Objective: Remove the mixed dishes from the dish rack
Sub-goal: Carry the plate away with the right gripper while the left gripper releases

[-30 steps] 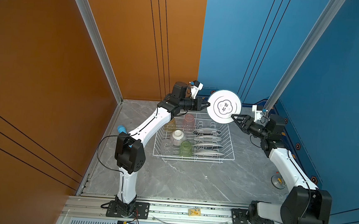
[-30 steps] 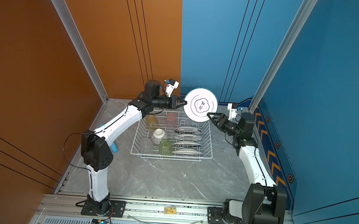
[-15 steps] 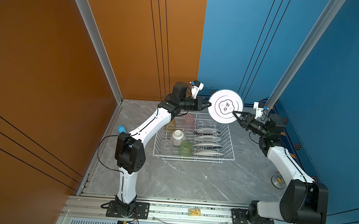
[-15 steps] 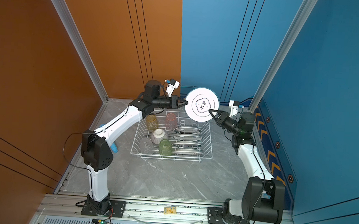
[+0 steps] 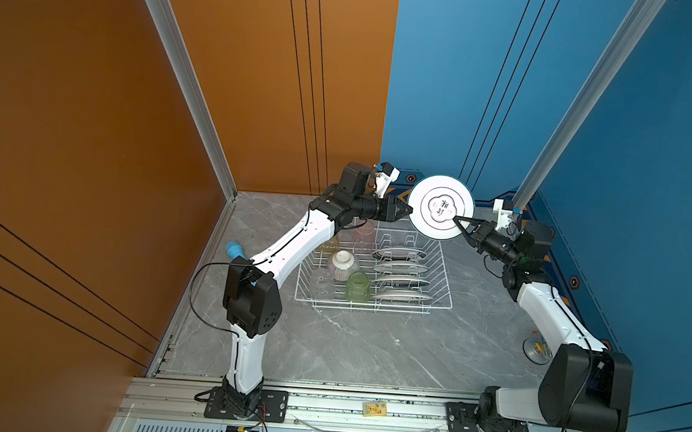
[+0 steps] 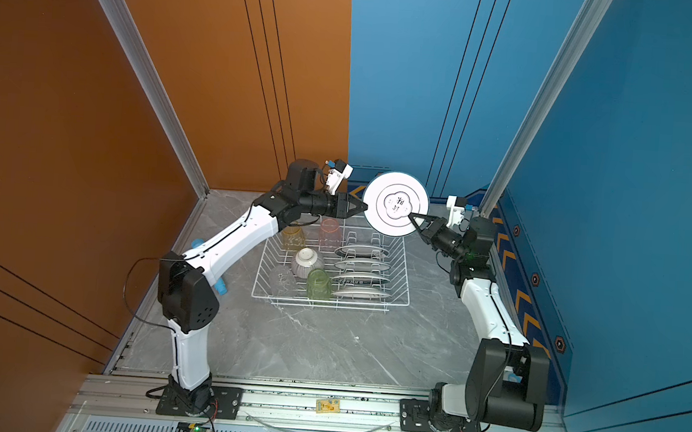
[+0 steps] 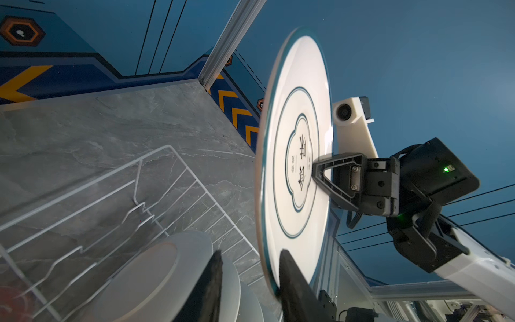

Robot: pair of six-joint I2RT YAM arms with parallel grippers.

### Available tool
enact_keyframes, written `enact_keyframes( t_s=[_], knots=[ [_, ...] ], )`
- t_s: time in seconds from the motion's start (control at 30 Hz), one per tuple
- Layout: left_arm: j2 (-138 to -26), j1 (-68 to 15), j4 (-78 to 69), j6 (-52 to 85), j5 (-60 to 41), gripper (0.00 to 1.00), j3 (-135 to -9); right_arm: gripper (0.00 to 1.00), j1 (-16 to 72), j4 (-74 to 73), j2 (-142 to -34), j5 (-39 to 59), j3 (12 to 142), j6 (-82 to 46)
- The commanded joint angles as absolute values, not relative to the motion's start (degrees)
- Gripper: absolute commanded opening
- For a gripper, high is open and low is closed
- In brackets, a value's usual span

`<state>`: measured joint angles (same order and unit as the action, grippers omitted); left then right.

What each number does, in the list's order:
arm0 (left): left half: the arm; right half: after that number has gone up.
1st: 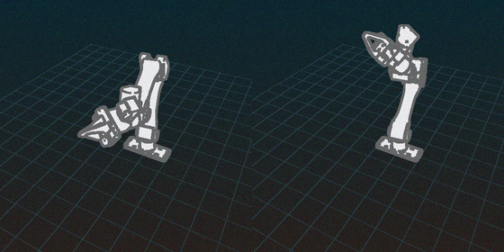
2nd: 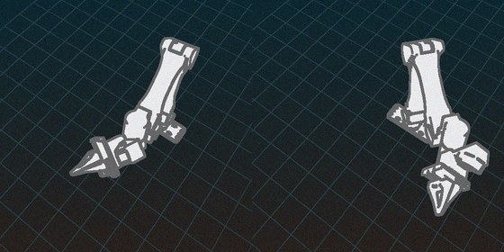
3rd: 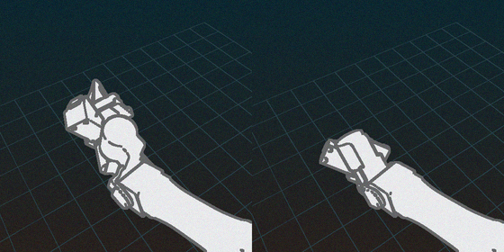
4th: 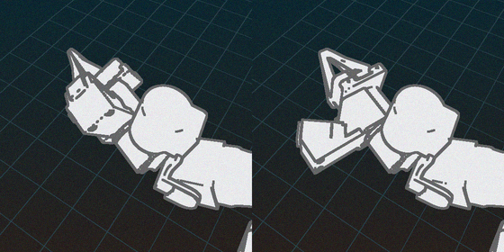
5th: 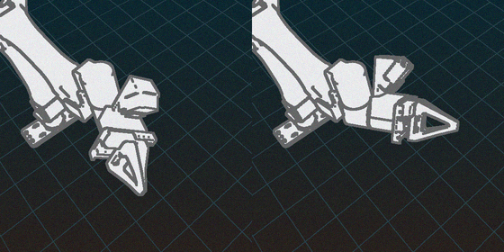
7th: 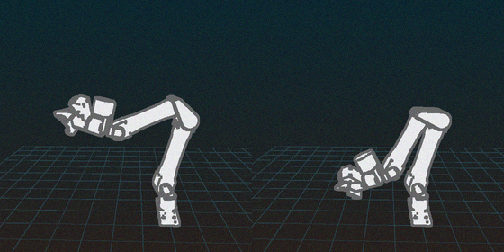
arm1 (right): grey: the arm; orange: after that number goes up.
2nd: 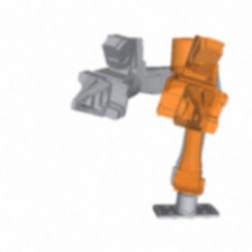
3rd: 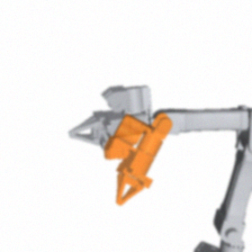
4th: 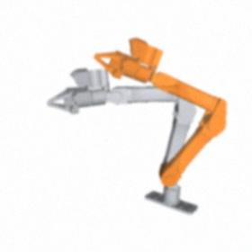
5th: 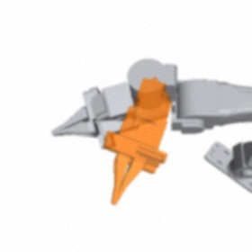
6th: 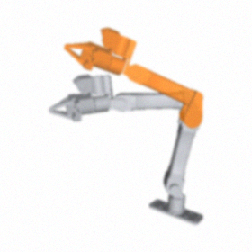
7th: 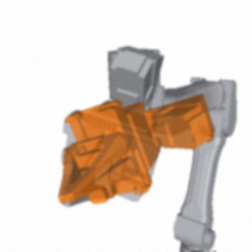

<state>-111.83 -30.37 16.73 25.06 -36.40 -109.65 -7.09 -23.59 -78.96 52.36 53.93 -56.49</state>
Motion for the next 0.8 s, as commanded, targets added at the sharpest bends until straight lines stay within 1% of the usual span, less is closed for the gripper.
enact_keyframes(
  t_s=[0.0, 0.1, 0.2, 0.3, 0.37, 0.43, 0.63, 0.77],
  knots=[
    [-106.63, -30.09, 24.12, 17.06, -29.11, 0.36, -109.02, 0.00, -11.72, -18.00, -75.62, 51.40, 55.29, -54.17],
    [-103.18, -30.69, 28.82, 10.82, -21.71, 0.36, -106.96, 0.00, -16.83, -3.12, -74.50, 47.54, 57.44, -45.28],
    [-100.21, -31.72, 31.60, 5.57, -15.55, 0.37, -104.13, 0.00, -20.33, 12.01, -74.00, 38.84, 59.45, -34.73],
    [-98.43, -32.04, 32.34, 3.22, -12.49, 0.39, -101.30, 0.00, -22.83, 18.74, -75.31, 31.53, 59.52, -29.42],
    [-97.95, -32.08, 32.39, 2.61, -12.05, 0.39, -99.99, 0.00, -23.91, 20.59, -77.16, 28.76, 59.11, -27.95],
    [-97.83, -32.27, 32.43, 1.92, -12.05, 0.39, -99.26, 0.00, -24.47, 20.69, -79.28, 28.00, 58.59, -27.66],
    [-98.08, -33.82, 32.35, -0.20, -10.82, 0.39, -99.40, 0.00, -23.57, 19.78, -85.38, 28.21, 57.23, -27.87],
    [-98.39, -34.28, 32.37, -0.78, -10.97, 0.39, -99.67, 0.00, -23.13, 14.27, -88.31, 29.96, 55.06, -30.83]
  ],
)
